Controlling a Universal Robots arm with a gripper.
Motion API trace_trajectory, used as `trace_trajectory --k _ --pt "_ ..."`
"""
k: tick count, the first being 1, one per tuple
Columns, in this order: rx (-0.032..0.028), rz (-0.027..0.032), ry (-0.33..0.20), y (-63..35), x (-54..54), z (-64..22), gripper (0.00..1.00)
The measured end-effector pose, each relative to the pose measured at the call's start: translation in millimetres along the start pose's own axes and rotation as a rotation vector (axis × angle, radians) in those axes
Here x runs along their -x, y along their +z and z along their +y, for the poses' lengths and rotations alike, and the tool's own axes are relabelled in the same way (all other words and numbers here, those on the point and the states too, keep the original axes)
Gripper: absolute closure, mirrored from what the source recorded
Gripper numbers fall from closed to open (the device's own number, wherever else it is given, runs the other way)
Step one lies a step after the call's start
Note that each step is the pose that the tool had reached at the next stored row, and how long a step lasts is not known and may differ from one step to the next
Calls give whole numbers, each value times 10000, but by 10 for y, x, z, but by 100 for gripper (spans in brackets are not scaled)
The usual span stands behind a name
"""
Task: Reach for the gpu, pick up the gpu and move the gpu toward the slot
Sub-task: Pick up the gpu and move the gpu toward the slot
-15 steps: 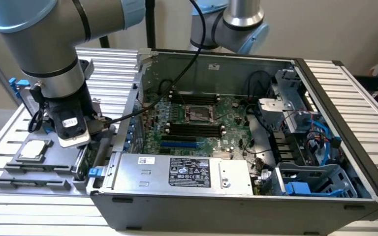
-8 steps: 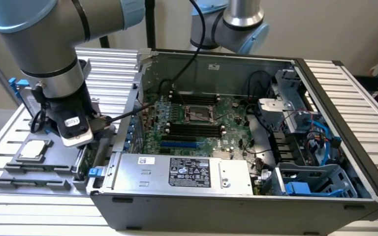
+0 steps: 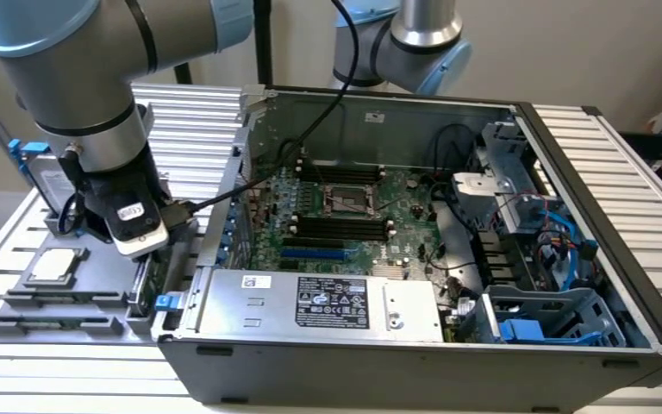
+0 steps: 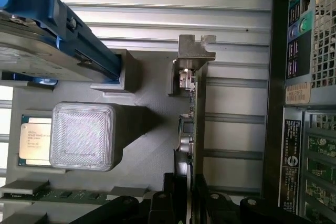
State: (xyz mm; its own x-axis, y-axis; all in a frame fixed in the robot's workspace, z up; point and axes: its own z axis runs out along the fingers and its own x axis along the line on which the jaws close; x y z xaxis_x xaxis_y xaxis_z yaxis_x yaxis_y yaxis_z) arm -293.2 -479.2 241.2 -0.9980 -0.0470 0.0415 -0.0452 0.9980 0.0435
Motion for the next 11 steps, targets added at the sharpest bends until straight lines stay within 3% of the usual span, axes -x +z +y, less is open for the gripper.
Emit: trace_trajectory --k 6,11 --pt "3 -4 -1 -15 -2 0 73" --pt "6 -1 -1 -109 -7 5 73"
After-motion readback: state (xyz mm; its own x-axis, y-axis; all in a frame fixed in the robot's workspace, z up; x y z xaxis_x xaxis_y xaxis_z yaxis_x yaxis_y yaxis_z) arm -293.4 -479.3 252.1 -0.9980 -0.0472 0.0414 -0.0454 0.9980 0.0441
